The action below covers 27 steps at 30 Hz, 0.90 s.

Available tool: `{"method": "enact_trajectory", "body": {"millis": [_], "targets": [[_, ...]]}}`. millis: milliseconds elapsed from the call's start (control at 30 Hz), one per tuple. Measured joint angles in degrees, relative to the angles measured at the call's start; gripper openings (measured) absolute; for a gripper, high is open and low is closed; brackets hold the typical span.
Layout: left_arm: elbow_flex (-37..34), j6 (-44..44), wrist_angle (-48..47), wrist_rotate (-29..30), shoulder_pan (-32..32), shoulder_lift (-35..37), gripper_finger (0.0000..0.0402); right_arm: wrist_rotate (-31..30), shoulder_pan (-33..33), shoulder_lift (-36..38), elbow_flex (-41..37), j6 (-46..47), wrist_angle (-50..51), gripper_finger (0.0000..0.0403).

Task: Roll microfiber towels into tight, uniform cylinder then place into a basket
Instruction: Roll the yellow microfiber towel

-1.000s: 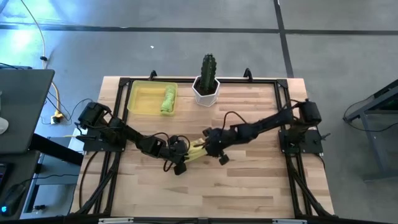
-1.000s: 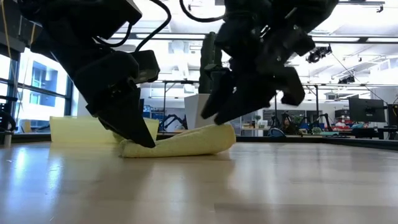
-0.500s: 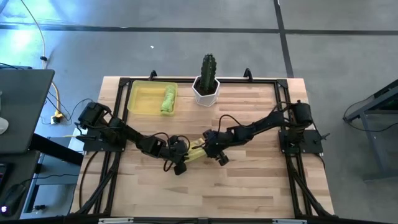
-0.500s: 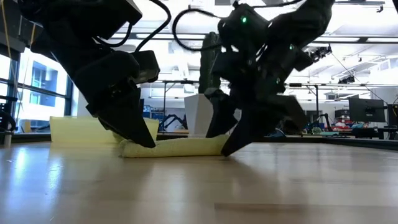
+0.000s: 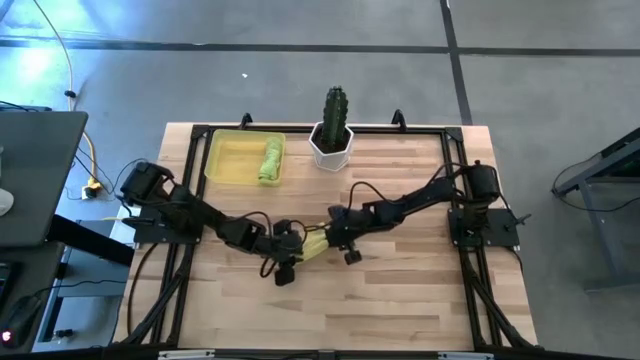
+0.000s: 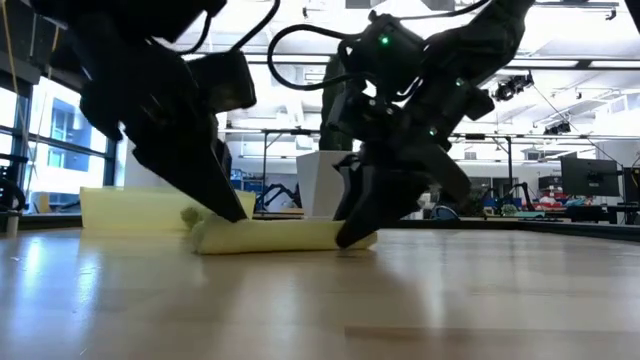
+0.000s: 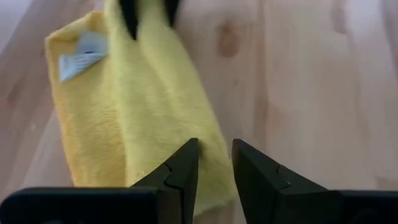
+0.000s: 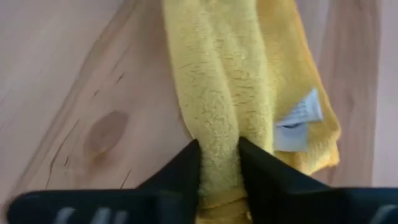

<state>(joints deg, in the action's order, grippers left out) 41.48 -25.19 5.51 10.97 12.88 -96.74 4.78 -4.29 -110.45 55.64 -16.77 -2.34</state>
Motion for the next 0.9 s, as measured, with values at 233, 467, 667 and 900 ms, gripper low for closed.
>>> {"method": "enact_trajectory", "body": {"millis": [233,467,667,900], "targets": [[1.5,0.4,-6.8,-0.6,1.3,2.0,0.0088,0.0,0.7,0.0,0.0,8.8,0.6,0.0014],[5.9,3.6,-13.5,3.0,3.6,3.2,0.0088,12.7,4.2,-0.1,-0.2,21.2,0.9,0.0005],[7.5,6.8,-13.5,12.0,4.9,3.0,0.0088,20.9,7.9,-0.2,-0.3,32.7,1.6,0.0007],[7.4,6.9,-14.7,17.5,4.8,2.9,0.0088,24.9,11.8,-0.6,-0.3,42.7,1.6,0.0007]]}}
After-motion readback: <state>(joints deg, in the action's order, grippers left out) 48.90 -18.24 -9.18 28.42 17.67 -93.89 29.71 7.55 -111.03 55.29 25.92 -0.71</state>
